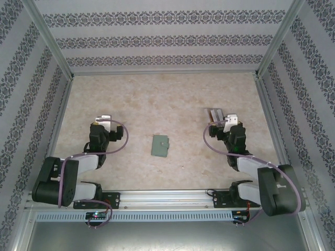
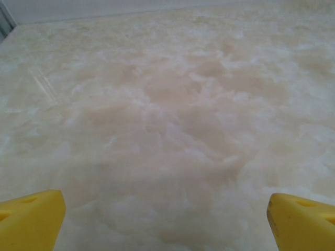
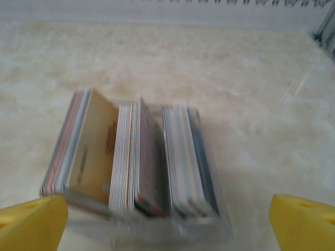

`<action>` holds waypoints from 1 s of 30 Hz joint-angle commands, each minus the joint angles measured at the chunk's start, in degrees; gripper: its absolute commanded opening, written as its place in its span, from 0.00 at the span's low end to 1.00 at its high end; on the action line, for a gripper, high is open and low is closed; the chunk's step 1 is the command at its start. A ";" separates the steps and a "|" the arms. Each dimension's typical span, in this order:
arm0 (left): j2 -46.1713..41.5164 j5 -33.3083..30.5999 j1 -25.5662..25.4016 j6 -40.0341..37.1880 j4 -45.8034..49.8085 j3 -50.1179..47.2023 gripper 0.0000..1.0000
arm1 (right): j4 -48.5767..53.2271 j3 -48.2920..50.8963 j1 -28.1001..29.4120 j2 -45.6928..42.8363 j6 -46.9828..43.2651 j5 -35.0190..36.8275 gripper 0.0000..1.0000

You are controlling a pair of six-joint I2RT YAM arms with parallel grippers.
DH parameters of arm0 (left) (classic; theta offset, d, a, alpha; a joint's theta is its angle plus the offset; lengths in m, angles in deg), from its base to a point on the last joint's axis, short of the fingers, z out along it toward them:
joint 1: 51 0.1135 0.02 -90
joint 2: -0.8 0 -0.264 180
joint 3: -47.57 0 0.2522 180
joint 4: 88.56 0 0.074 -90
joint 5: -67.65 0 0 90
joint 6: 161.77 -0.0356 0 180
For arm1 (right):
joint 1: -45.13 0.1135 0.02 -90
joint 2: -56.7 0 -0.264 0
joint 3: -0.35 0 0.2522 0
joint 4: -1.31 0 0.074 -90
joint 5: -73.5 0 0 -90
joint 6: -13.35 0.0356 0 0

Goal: Put the credit cards into the card holder

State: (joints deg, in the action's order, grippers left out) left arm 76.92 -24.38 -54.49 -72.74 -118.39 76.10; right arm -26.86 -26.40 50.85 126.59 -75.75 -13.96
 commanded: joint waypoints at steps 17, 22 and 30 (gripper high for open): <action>12.92 5.50 3.89 0.52 -6.93 7.12 1.00 | -8.50 -8.80 -5.01 15.84 1.84 1.77 0.98; 13.25 4.41 3.84 0.97 -4.12 8.88 1.00 | -8.69 -9.05 -4.36 16.26 0.93 2.08 0.98; 13.31 4.35 3.84 1.01 -3.68 9.09 0.99 | -8.47 -9.24 -3.88 16.35 0.44 1.86 0.98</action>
State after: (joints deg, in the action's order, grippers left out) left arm 90.12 -19.57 -50.99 -72.63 -123.17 84.29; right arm -35.27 -34.42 46.41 142.48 -75.14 -12.84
